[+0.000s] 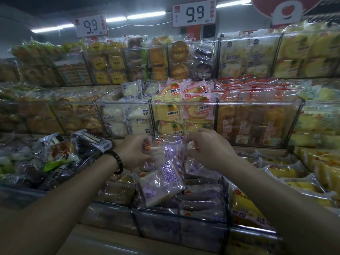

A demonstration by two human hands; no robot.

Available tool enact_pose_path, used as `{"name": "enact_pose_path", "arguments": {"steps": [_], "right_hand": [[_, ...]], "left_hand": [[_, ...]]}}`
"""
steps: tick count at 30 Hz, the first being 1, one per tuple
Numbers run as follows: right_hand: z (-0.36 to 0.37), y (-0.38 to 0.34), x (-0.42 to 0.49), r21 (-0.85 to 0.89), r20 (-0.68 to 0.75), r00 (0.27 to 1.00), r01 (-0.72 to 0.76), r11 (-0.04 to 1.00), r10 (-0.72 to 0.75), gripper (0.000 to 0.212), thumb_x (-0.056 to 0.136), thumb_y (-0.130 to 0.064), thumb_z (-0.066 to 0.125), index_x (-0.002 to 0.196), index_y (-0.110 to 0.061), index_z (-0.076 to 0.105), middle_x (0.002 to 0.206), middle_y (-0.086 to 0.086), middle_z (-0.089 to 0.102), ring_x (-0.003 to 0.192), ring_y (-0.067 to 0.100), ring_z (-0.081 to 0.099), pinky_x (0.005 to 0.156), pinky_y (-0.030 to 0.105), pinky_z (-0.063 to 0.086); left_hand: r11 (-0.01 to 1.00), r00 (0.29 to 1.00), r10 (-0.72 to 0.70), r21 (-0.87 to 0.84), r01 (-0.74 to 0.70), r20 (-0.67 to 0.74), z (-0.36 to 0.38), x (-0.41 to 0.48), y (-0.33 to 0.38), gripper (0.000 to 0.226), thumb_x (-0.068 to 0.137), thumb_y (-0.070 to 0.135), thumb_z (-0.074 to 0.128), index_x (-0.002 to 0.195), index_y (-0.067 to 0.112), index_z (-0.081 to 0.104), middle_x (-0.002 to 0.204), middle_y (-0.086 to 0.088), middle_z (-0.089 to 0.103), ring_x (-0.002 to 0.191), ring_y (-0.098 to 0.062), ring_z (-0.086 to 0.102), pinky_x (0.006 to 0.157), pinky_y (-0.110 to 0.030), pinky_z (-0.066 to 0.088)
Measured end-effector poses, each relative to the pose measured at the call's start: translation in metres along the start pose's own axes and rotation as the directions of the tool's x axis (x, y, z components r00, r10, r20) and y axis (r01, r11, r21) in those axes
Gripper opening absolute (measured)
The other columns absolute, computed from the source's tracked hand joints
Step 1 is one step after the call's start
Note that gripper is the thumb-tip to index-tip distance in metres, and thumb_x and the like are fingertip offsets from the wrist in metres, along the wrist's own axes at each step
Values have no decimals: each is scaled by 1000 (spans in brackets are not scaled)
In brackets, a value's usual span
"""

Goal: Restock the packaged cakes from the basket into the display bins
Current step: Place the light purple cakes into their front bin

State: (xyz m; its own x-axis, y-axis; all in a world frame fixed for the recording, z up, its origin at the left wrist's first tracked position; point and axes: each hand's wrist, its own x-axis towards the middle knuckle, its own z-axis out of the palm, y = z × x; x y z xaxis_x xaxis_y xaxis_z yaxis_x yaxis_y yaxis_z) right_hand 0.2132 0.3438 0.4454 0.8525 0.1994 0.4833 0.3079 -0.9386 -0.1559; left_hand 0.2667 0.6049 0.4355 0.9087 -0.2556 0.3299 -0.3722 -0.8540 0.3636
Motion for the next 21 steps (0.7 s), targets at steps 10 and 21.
{"name": "enact_pose_path", "arguments": {"steps": [10,21], "right_hand": [[15,-11,8,-129,53,995,-83,988,90,17,91,-32,78,98,-22,66,94,1,68,82,22,64,67,35,55],[-2,-10,-5,76,-14,1000,11,997,-10,33,93,-39,72,121,-22,66,111,-2,67,97,20,63,81,42,60]], "left_hand": [[998,998,60,38,-59,-34,11,5,15,46,72,19,95,100,24,59,89,8,61,74,-5,57,54,-18,35],[996,998,56,-65,-58,-35,-1,-11,15,71,74,29,93,130,34,50,112,9,60,85,-10,66,72,-26,57]]}}
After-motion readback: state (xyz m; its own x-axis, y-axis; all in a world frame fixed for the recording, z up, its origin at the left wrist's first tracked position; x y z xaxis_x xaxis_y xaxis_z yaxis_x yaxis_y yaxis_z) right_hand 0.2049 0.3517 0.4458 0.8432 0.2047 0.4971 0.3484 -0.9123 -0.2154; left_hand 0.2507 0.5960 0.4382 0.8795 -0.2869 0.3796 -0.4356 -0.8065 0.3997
